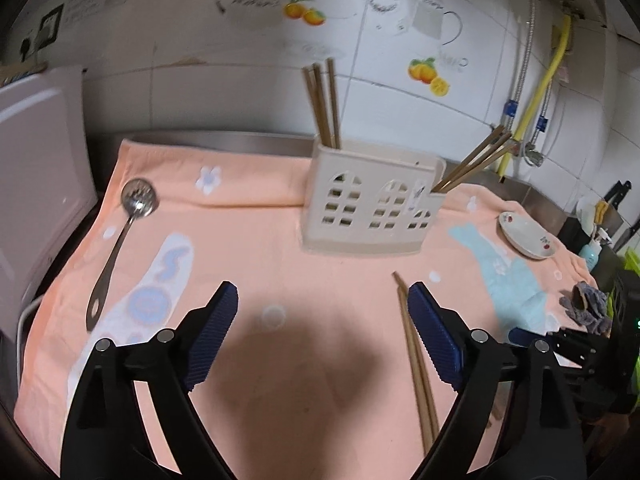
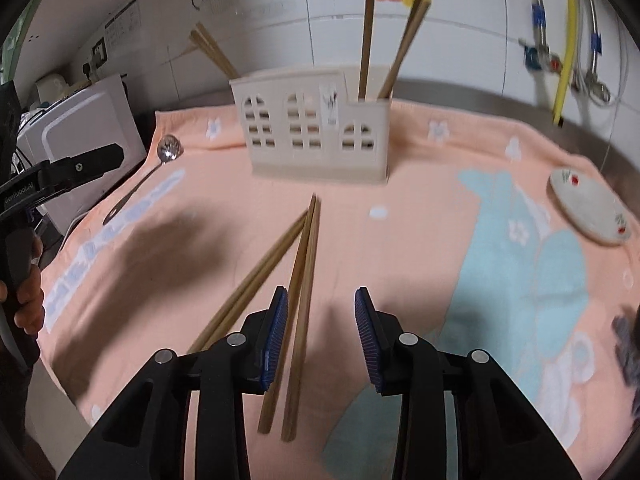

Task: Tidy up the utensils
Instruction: 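Move both open tools back over the remaining chopsticks on the towel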

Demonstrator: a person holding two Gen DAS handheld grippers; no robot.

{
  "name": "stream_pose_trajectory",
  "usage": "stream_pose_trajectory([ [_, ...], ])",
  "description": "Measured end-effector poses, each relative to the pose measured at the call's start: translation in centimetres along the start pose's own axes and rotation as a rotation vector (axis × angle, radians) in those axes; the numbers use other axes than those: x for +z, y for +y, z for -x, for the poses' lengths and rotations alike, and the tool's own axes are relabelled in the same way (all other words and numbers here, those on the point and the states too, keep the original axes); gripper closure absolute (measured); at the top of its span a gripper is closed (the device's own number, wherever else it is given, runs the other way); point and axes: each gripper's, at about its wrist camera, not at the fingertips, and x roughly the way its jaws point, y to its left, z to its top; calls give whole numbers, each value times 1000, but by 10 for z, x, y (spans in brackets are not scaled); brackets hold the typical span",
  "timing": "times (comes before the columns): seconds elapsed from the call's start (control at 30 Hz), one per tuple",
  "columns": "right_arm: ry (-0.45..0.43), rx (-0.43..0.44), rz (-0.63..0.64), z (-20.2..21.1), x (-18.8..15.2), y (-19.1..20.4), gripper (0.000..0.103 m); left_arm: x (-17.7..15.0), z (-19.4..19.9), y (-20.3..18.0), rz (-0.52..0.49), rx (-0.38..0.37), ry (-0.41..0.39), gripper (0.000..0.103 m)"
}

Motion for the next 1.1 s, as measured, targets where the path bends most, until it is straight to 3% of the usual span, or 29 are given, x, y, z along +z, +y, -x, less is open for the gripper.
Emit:
stream_pose_trajectory([
  [0.47,40,7,-17,-19,-16,8,81,-31,1,26,69,66,66,8],
  [1.1,64,2,-30,-29,-18,5,86,-49,-5,33,88,98,124,6],
])
